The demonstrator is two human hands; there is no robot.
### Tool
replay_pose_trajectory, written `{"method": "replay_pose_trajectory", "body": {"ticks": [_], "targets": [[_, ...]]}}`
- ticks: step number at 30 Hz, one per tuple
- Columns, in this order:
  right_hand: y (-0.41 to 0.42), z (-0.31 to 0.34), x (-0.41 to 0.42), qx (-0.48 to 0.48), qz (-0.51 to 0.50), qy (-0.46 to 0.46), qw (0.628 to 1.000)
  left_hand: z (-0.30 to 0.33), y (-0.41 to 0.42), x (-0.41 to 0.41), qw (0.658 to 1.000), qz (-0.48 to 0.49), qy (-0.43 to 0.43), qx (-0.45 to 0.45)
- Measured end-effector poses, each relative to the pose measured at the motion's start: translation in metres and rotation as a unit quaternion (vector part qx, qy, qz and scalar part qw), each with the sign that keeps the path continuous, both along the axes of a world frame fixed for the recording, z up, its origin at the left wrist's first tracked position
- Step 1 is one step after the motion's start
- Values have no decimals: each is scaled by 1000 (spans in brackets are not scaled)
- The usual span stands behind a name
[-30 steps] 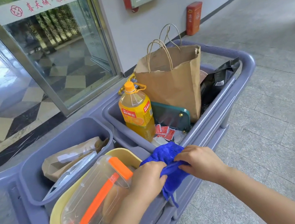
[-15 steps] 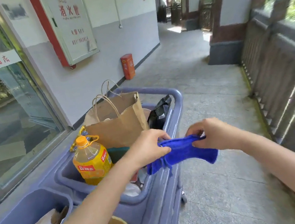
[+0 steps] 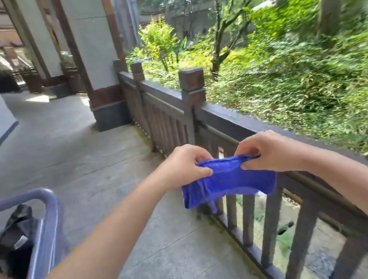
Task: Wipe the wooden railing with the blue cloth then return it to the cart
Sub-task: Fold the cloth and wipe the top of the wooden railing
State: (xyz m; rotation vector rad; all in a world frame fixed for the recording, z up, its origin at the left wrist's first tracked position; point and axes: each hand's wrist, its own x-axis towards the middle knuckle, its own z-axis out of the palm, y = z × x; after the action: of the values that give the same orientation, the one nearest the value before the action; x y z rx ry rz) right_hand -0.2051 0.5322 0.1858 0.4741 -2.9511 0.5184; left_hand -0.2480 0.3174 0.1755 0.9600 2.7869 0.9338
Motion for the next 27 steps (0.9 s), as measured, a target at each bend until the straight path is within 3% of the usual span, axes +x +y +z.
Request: {"method": "replay_pose_trajectory", "body": {"ticks": [8,13,21,27], "targets": [[169,20,68,40,-149,34,987,17,197,3,986,-156,47,-32],[244,28,103,44,-249,71,965,25,303,10,966,-228,120,-16],[322,14,144,75,-439,78,892,25,427,26,921,-351,170,3],[344,-3,200,136,-521,87,838,-1,477,60,864,-448,221,56]]}}
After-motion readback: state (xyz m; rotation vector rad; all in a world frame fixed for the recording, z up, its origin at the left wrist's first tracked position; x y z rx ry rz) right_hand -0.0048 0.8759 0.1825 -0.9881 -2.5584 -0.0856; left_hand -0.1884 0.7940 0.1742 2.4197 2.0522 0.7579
